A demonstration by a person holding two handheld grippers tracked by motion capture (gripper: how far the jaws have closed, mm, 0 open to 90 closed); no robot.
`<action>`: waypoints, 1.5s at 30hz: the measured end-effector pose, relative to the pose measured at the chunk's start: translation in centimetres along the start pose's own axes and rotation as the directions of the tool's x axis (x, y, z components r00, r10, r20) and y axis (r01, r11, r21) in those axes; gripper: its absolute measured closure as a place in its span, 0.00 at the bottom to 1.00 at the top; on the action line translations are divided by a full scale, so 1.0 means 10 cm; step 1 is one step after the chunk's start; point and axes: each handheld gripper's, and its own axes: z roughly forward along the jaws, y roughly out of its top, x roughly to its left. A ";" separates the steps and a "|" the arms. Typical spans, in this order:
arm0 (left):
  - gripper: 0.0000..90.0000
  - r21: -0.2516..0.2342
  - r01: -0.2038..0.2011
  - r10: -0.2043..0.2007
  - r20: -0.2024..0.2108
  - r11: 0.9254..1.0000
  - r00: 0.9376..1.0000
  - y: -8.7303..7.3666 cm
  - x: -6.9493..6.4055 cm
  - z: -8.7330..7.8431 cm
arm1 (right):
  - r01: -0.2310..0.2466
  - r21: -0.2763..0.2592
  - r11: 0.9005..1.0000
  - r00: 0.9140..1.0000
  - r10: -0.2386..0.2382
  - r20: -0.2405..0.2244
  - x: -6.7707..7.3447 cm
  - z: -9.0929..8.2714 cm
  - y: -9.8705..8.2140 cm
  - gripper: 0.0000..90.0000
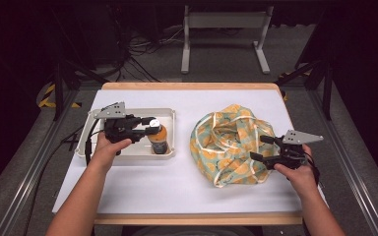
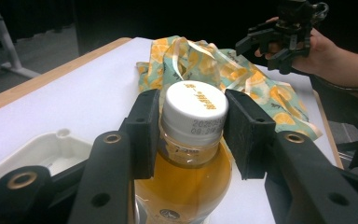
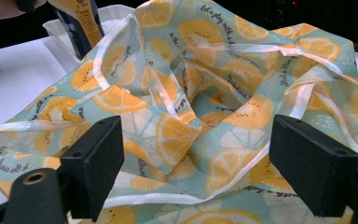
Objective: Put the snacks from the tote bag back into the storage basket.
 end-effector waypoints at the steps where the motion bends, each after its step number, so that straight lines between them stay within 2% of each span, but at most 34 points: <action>1: 0.60 -0.011 0.011 -0.011 0.000 1.000 1.000 0.01 0.00 -0.02 | -0.001 -0.001 1.000 1.000 0.001 0.000 0.00 0.00 0.00 0.21; 3: 0.57 -0.016 0.018 -0.018 -0.007 1.000 1.000 0.02 0.00 -0.04 | 0.000 -0.002 1.000 1.000 0.000 -0.001 0.00 0.00 0.00 0.21; 5: 0.43 -0.019 0.043 -0.043 -0.028 0.999 0.999 0.03 -0.02 -0.06 | 0.004 -0.001 1.000 1.000 -0.004 -0.002 0.01 0.00 0.01 0.21; 8: 0.32 -0.021 0.035 -0.036 -0.065 0.999 0.997 0.05 -0.08 -0.13 | 0.004 -0.003 1.000 1.000 -0.004 0.002 0.01 -0.01 0.01 0.21; 11: 0.28 -0.026 0.026 -0.028 -0.091 0.999 0.995 0.09 -0.17 -0.23 | 0.006 -0.006 1.000 1.000 -0.006 0.004 0.00 -0.02 0.01 0.21; 13: 0.26 -0.024 0.005 -0.008 -0.104 1.000 0.995 0.11 -0.23 -0.31 | 0.008 -0.006 1.000 1.000 -0.008 0.005 0.01 -0.02 0.02 0.21; 14: 0.25 -0.021 0.003 -0.006 -0.120 1.000 0.993 0.11 -0.29 -0.40 | 0.009 -0.006 1.000 1.000 -0.009 0.006 0.01 -0.02 0.02 0.21; 17: 0.24 -0.018 0.003 -0.005 -0.141 1.000 0.990 0.07 -0.34 -0.48 | 0.012 -0.007 1.000 1.000 -0.012 0.009 0.01 -0.03 0.02 0.21; 19: 0.24 0.000 0.005 -0.005 -0.176 1.000 0.984 0.00 -0.39 -0.57 | 0.013 -0.008 1.000 1.000 -0.013 0.012 0.02 -0.04 0.03 0.21; 20: 0.23 0.000 0.005 -0.005 -0.176 1.000 0.984 0.00 -0.39 -0.57 | 0.014 -0.010 1.000 1.000 -0.014 0.012 0.02 -0.04 0.03 0.21; 21: 0.23 0.023 0.012 -0.007 -0.214 1.000 0.977 -0.06 -0.43 -0.63 | 0.015 -0.010 1.000 1.000 -0.015 0.012 0.03 -0.05 0.03 0.21; 22: 0.23 0.023 0.012 -0.007 -0.214 1.000 0.977 -0.06 -0.43 -0.63 | 0.015 -0.010 1.000 1.000 -0.015 0.012 0.03 -0.05 0.03 0.21; 26: 0.22 0.050 0.028 -0.014 -0.266 0.998 0.964 -0.21 -0.47 -0.73 | 0.016 -0.011 1.000 1.000 -0.015 0.011 0.03 -0.04 0.04 0.21; 33: 0.22 0.057 0.050 -0.030 -0.313 0.997 0.949 -0.46 -0.51 -0.84 | 0.019 -0.002 1.000 1.000 -0.019 0.011 0.03 -0.03 0.03 0.21; 35: 0.22 0.050 0.065 -0.045 -0.328 0.997 0.944 -0.55 -0.50 -0.87 | 0.018 -0.004 1.000 1.000 -0.018 0.011 0.03 -0.03 0.03 0.21; 36: 0.21 0.050 0.065 -0.045 -0.328 0.997 0.944 -0.55 -0.50 -0.87 | 0.018 -0.004 1.000 1.000 -0.018 0.011 0.03 -0.03 0.03 0.21; 41: 0.21 0.013 0.101 -0.090 -0.348 0.995 0.933 -0.72 -0.46 -0.92 | 0.014 0.000 1.000 1.000 -0.014 0.013 0.02 -0.03 0.01 0.21; 42: 0.21 0.013 0.101 -0.090 -0.348 0.995 0.933 -0.72 -0.46 -0.92 | 0.014 0.000 1.000 1.000 -0.014 0.013 0.02 -0.03 0.01 0.21; 44: 0.21 0.023 0.106 -0.091 -0.365 0.994 0.927 -0.78 -0.45 -0.92 | 0.013 -0.002 1.000 1.000 -0.013 0.012 0.02 -0.03 0.01 0.21; 45: 0.21 0.032 0.108 -0.088 -0.382 0.994 0.920 -0.81 -0.45 -0.92 | 0.014 -0.001 1.000 1.000 -0.014 0.012 0.02 -0.03 0.01 0.21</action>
